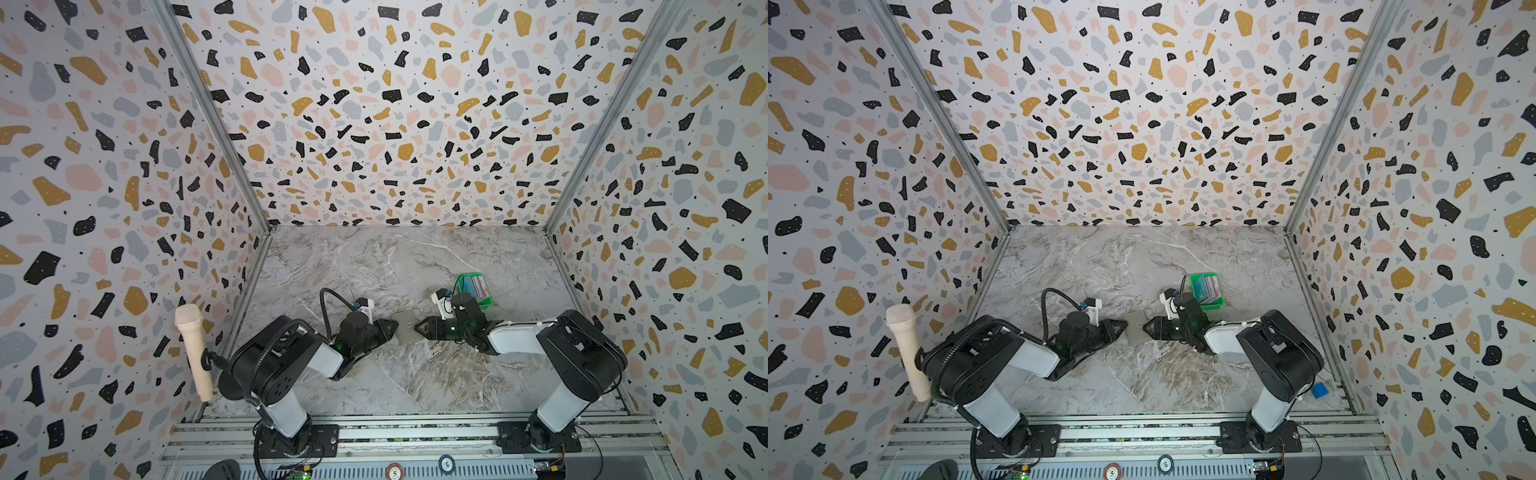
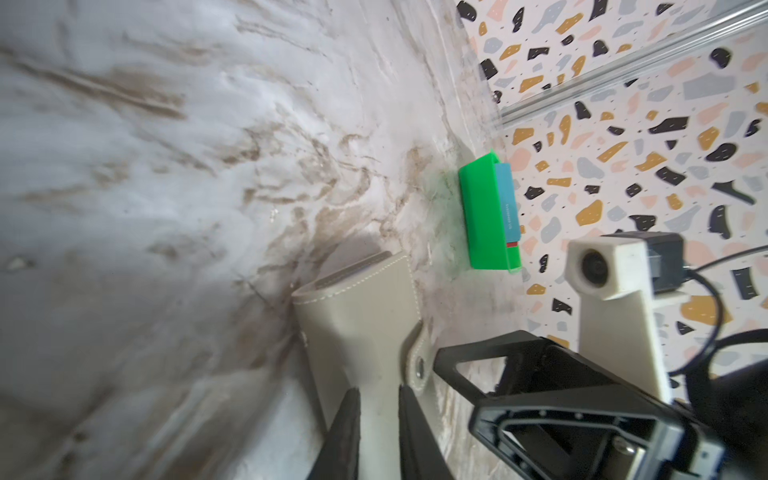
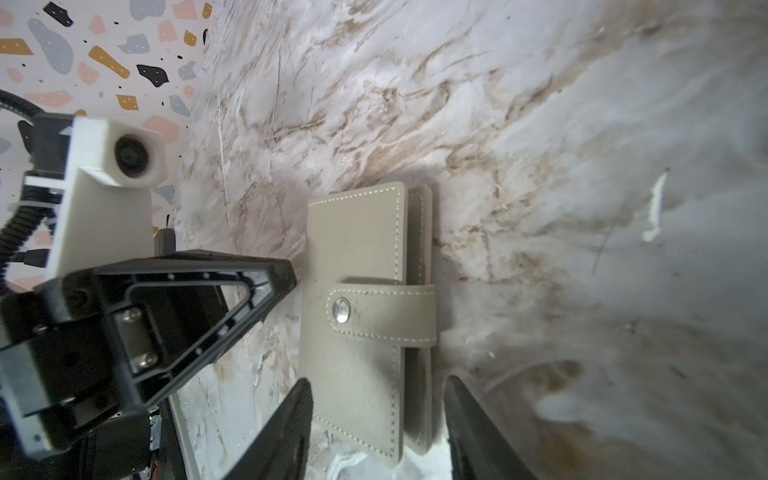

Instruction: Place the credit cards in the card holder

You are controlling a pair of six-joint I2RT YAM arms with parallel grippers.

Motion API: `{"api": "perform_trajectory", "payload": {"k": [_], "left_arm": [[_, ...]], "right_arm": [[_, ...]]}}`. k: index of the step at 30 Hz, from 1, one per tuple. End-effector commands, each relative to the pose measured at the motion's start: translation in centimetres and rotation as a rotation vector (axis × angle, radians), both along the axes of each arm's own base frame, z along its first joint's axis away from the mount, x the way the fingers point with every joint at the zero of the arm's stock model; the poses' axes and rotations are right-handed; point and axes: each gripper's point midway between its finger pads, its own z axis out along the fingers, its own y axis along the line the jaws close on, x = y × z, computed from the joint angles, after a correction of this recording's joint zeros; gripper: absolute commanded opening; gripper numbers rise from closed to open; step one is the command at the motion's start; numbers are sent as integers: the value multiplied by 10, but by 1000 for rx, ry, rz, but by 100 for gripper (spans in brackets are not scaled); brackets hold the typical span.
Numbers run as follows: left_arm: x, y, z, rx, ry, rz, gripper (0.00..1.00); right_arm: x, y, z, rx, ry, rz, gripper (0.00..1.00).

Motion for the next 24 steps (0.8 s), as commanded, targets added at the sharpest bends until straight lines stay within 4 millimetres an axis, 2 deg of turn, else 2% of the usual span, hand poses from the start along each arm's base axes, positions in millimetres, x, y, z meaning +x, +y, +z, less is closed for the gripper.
{"api": "perform_trajectory", "payload": {"k": [1, 6, 12, 18, 21, 24], "left_arm": [[-1, 2, -14, 64, 13, -9, 13], [-7, 3, -33, 91, 61, -22, 6], [-13, -1, -42, 71, 86, -39, 3], [-18, -10, -47, 66, 98, -60, 0], [-22, -11, -48, 47, 110, -64, 1], [-25, -10, -46, 37, 109, -64, 6]], "right_arm": [[-6, 3, 1, 17, 10, 8, 53], [-13, 12, 0, 42, 17, 46, 50], [-14, 17, 0, 53, 20, 56, 44], [-15, 22, 1, 89, 42, 49, 48], [-9, 12, -5, 40, 49, -17, 50], [-7, 4, -10, 14, 54, -64, 53]]}}
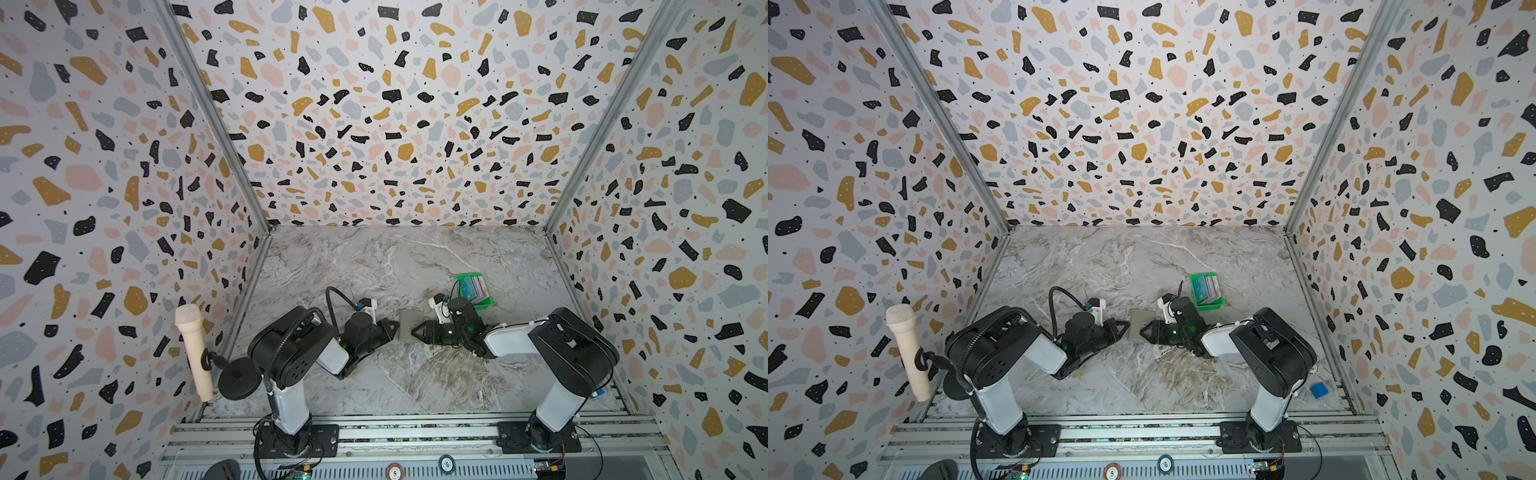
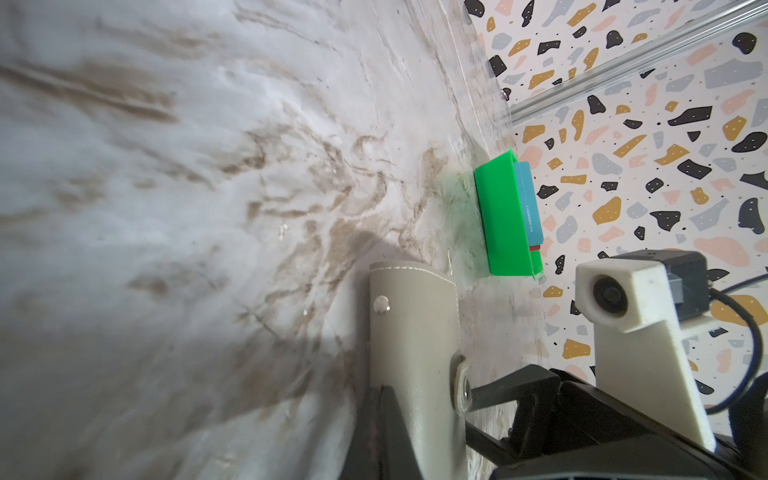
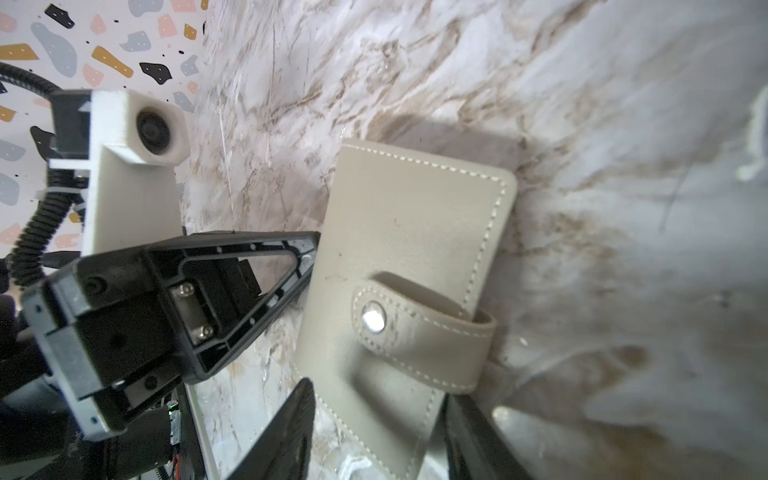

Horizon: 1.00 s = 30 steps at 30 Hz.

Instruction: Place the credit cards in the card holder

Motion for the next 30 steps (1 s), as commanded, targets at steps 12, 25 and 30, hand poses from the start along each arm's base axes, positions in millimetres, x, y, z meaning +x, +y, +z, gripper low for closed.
{"api": "perform_trajectory", "payload": {"k": [12, 25, 30], "left_arm": [[-44, 3, -7, -122, 113, -54, 34], [-40, -9, 13, -266, 83, -68, 14], [-43, -7, 24, -256, 55, -82, 0]], "right_arm": [[-6, 7, -11, 1, 13, 34, 22], [-13, 30, 5, 44, -4, 130, 21], [-6, 21, 31, 9, -101, 100, 26]]}}
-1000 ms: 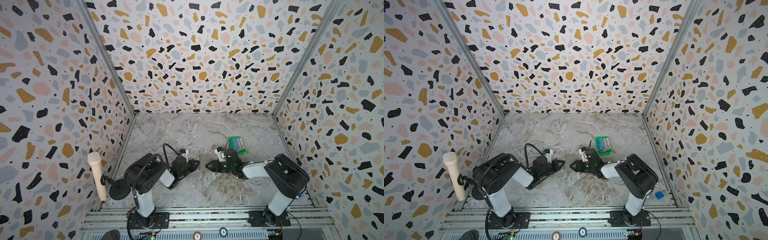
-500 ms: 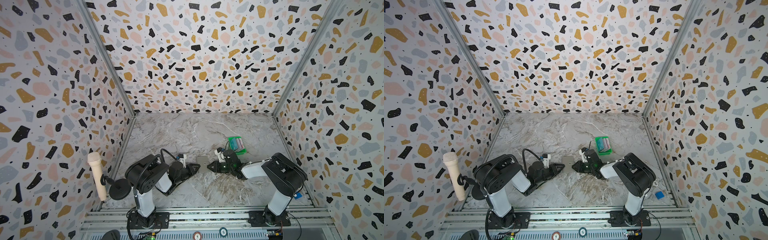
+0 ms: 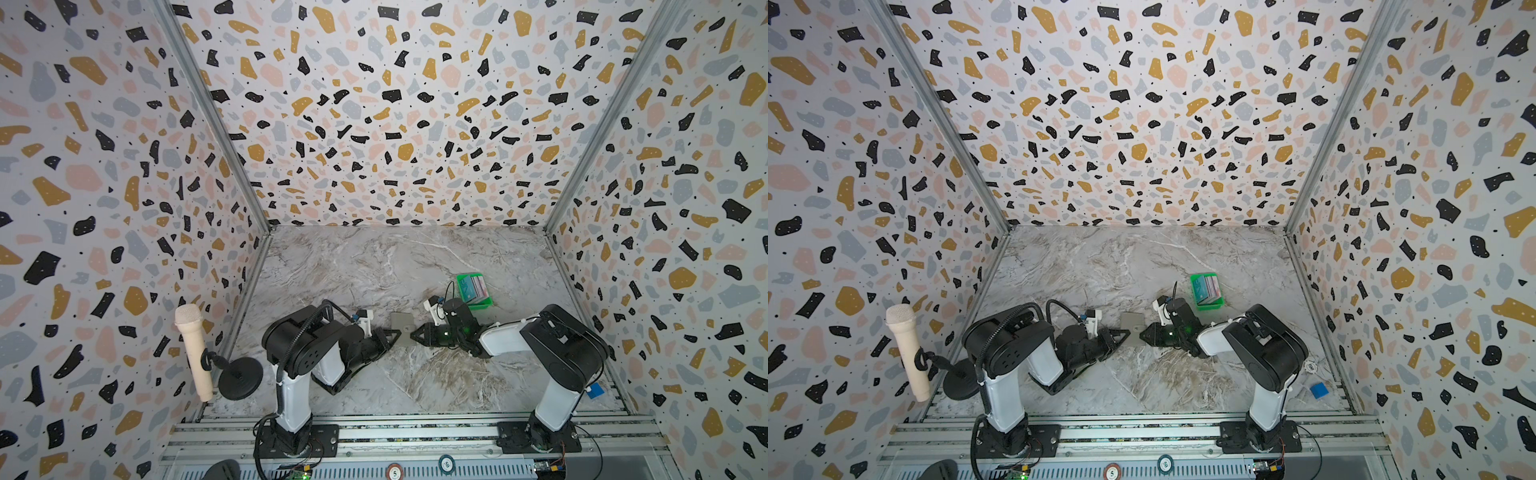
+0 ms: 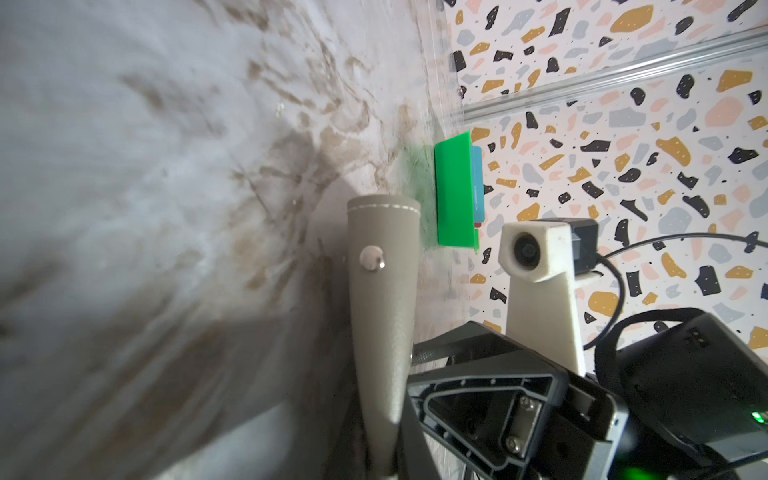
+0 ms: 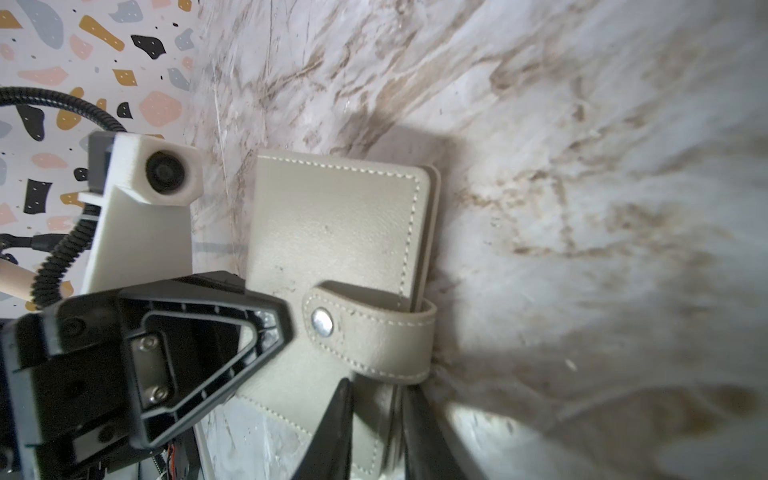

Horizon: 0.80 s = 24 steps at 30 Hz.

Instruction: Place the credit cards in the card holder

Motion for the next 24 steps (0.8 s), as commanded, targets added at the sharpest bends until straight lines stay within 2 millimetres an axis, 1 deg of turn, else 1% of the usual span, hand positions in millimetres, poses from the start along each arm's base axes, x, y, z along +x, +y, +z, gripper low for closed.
{"api": "perform_trajectory", "payload": {"k": [1, 4, 6, 10, 12, 14, 17, 18, 21, 24], "left_arm": [[-9, -5, 20, -29, -61, -51, 0], [-9, 0, 30, -15, -92, -33, 0], [-10, 2, 39, -6, -121, -20, 0], [-8, 3, 57, 66, -193, 7, 0], [-8, 5, 69, 134, -242, 27, 0], [-6, 9, 83, 201, -296, 61, 0], [-5, 23, 106, 276, -364, 135, 0], [-6, 29, 113, 284, -381, 160, 0], [-7, 41, 125, 311, -426, 200, 0], [-9, 45, 133, 309, -450, 213, 0]], "right_arm": [[6, 5, 46, 17, -140, 23, 29], [8, -5, 76, -2, -247, -7, 37], [7, -9, 96, -11, -324, -24, 40], [5, -10, 132, -13, -431, -44, 47], [6, -10, 142, -31, -455, -75, 49], [6, -9, 147, -48, -465, -97, 50], [6, -5, 153, -70, -474, -130, 51], [3, -1, 158, -59, -483, -125, 51], [-8, 16, 177, -8, -533, -88, 52], [-17, 29, 191, 16, -576, -67, 53]]}}
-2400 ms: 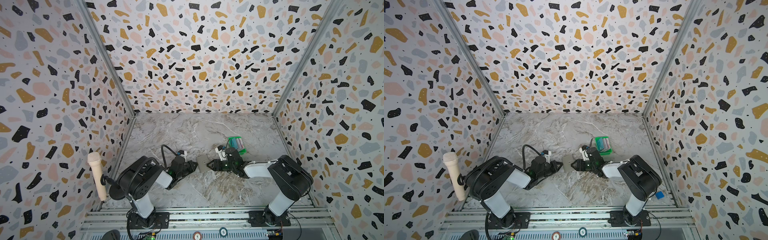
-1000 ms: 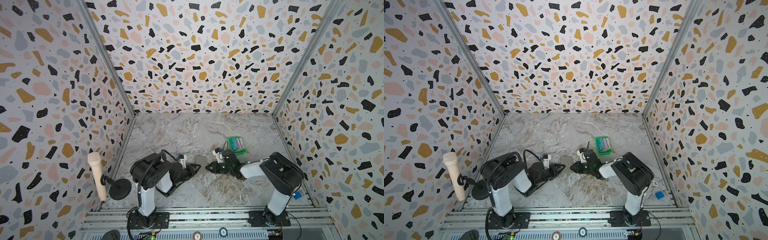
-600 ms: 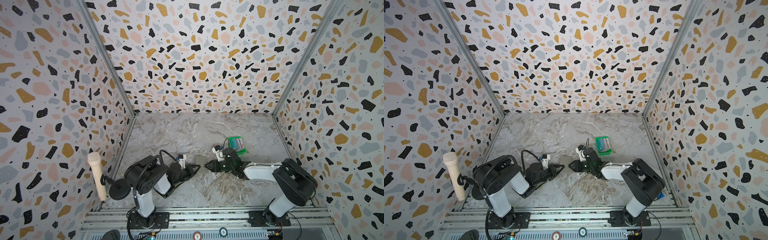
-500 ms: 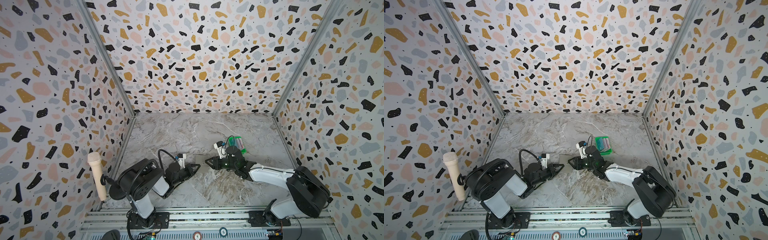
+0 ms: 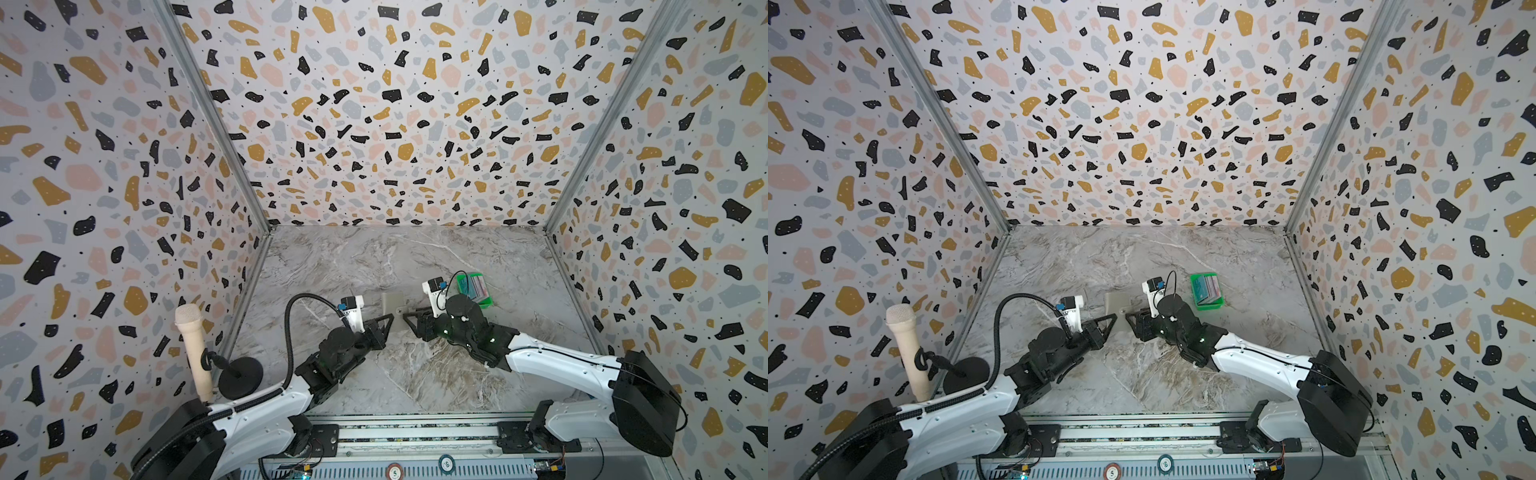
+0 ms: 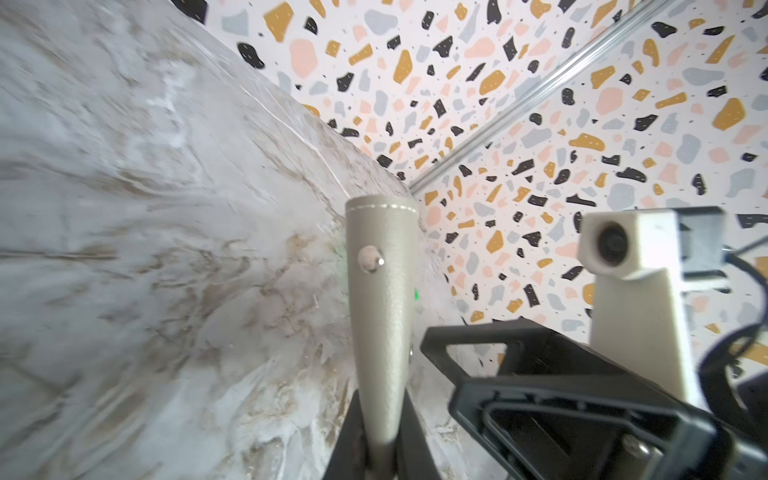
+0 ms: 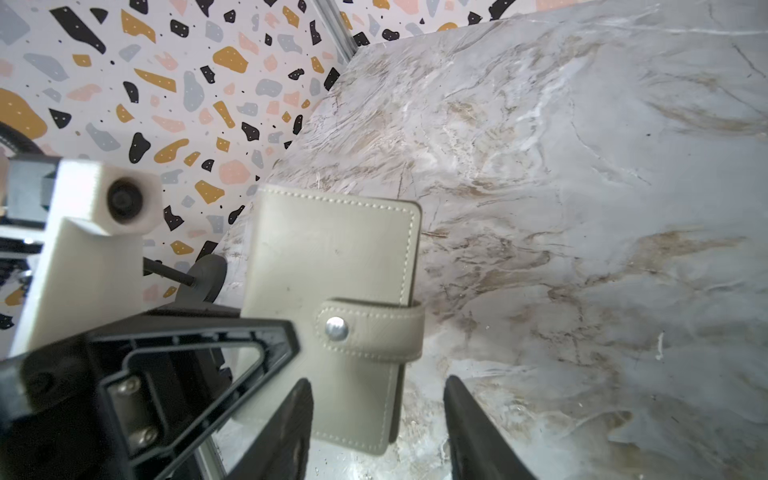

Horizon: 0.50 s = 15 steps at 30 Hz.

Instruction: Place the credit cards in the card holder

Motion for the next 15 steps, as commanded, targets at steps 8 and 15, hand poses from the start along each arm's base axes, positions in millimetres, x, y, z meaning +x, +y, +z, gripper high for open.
{"api": "perform_trajectory", "payload": {"k": [8, 15], "left_arm": [[3, 7, 11, 62, -56, 30, 0], [0, 10, 20, 34, -75, 31, 0]], "right_arm": [[2, 34, 44, 66, -76, 23, 54], [8, 45, 35, 39, -34, 9, 53]]}}
